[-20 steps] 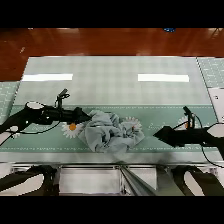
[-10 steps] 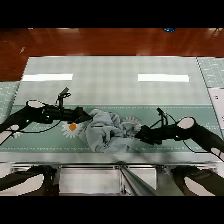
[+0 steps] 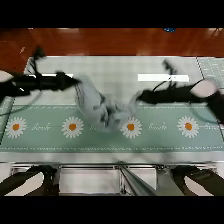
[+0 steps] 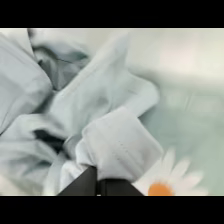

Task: Fold the shirts.

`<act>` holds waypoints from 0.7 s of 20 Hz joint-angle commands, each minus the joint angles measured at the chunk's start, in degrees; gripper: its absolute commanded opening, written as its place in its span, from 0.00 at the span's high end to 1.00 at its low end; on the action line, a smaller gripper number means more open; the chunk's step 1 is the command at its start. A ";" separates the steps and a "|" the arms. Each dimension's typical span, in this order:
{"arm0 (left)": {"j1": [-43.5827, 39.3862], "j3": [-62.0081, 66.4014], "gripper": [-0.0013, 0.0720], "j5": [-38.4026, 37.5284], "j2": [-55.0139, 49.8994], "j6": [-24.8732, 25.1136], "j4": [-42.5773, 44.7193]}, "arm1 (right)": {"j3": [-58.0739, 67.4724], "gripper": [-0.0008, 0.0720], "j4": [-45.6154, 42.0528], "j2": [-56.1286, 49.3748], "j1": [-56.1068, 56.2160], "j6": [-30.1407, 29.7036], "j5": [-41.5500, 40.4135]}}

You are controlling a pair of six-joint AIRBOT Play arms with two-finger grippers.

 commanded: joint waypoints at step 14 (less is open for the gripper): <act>11.52 42.49 0.95 -16.00 27.36 -17.77 35.23 | 56.22 0.96 -39.43 23.65 -13.20 6.99 28.92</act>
